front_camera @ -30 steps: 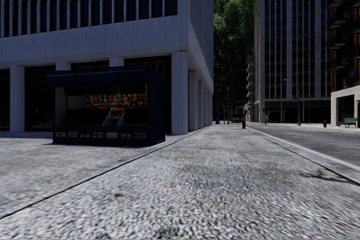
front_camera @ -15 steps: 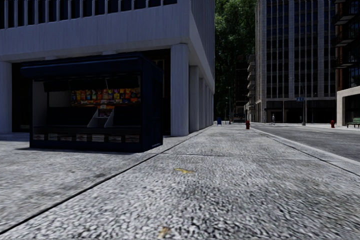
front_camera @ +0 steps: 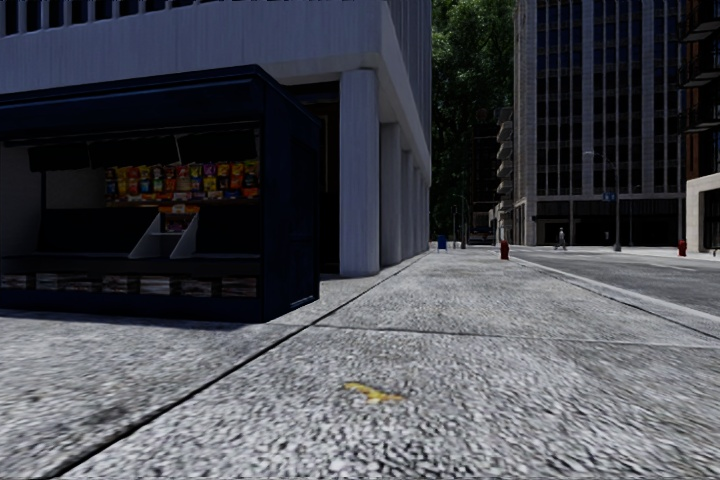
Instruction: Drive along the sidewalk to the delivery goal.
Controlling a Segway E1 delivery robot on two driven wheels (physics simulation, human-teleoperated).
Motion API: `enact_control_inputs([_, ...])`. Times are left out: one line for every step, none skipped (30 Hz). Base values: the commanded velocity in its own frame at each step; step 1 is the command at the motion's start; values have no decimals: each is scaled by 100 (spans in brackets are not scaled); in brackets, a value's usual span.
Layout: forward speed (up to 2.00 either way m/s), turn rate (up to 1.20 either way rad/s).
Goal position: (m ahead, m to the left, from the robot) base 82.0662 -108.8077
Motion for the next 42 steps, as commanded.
enact_control_inputs([200, 0])
enact_control_inputs([200, 0])
enact_control_inputs([200, 0])
enact_control_inputs([200, 0])
enact_control_inputs([200, 0])
enact_control_inputs([200, 0])
enact_control_inputs([200, 0])
enact_control_inputs([200, 0])
enact_control_inputs([200, -1])
enact_control_inputs([200, -12])
enact_control_inputs([200, -18])
enact_control_inputs([200, -18])
enact_control_inputs([200, -22])
enact_control_inputs([200, -32])
enact_control_inputs([200, -42])
enact_control_inputs([200, -42])
enact_control_inputs([200, -45])
enact_control_inputs([200, -46])
enact_control_inputs([200, -46])
enact_control_inputs([200, -46])
enact_control_inputs([200, -46])
enact_control_inputs([200, -46])
enact_control_inputs([200, -41])
enact_control_inputs([200, -41])
enact_control_inputs([200, -17])
enact_control_inputs([200, 0])
enact_control_inputs([200, 0])
enact_control_inputs([200, 0])
enact_control_inputs([200, 0])
enact_control_inputs([200, 0])
enact_control_inputs([200, 0])
enact_control_inputs([200, 0])
enact_control_inputs([200, 0])
enact_control_inputs([200, 0])
enact_control_inputs([200, 0])
enact_control_inputs([200, 0])
enact_control_inputs([200, 0])
enact_control_inputs([200, -6])
enact_control_inputs([200, -14])
enact_control_inputs([200, -14])
enact_control_inputs([200, -19])
enact_control_inputs([200, -24])
